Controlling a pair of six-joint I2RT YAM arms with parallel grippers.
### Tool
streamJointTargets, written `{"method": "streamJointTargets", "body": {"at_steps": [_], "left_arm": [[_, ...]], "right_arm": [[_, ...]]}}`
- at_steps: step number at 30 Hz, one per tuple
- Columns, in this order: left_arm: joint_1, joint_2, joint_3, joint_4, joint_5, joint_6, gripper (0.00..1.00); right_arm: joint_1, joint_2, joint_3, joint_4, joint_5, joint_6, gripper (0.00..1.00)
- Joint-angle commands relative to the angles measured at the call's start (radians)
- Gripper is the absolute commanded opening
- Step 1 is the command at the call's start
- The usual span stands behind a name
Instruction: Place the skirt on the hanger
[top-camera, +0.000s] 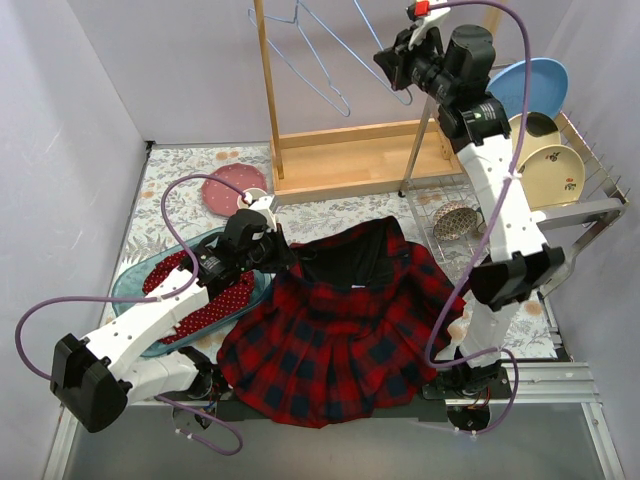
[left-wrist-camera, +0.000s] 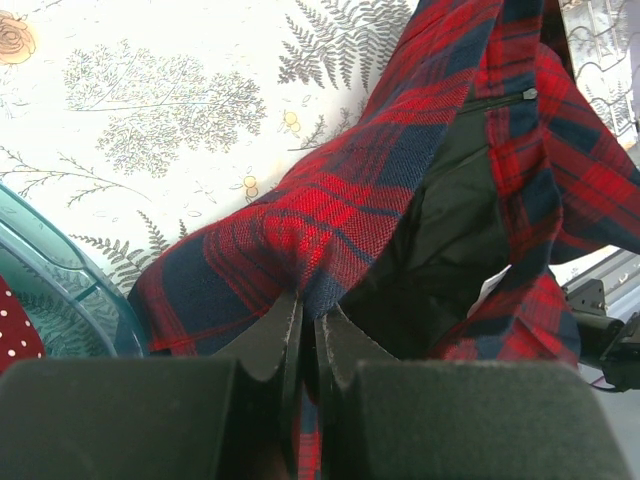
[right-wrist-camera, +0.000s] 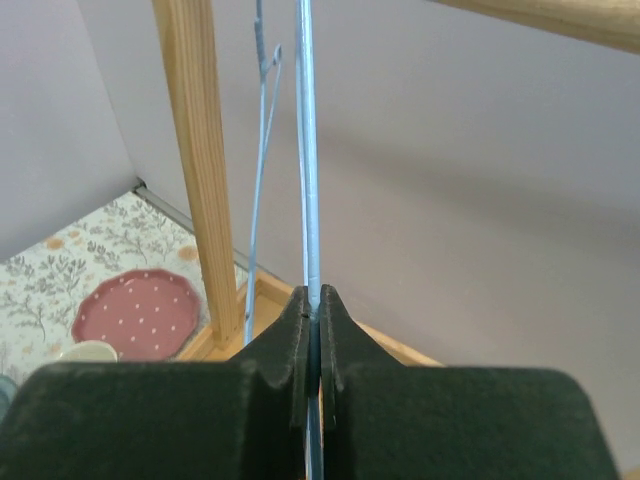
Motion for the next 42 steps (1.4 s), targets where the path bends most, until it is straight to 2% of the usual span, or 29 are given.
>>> {"method": "streamJointTargets", "body": {"at_steps": [1,10,17,23,31,38,42], "left_arm": [[0.007,-0.05,0.011,0.005,0.006,0.007,0.0],[0.007,-0.048,0.024,-0.001,0.015,0.006,0.0],[0.007,-0.045,0.042,-0.013,0.012,0.014,0.0],[0.007,-0.027,0.088,-0.06,-0.003,0.017,0.0],[0.007,0.001,0.171,-0.188,-0.063,-0.008,0.0],[0.007,-0.004,0.188,-0.237,-0.094,-0.028,0.0],[0.007,-0.013,0.206,-0.258,-0.1,-0.013,0.0]], "right_arm": [[0.0,-0.161,-0.147,0.01,0.007,-0.064,0.01],[0.0,-0.475,-0.564,0.001,0.07,-0.172,0.01],[0.0,-0.719,-0.711,-0.081,0.133,-0.27,0.01],[0.0,-0.909,-0.756,-0.288,0.063,-0.34,0.01],[-0.002,-1.123,-0.839,-0.552,-0.129,-0.492,0.01],[0.0,-1.201,-1.018,-0.725,-0.308,-0.643,0.01],[0.0,-1.195,-1.063,-0.768,-0.319,-0.696,0.01]]}}
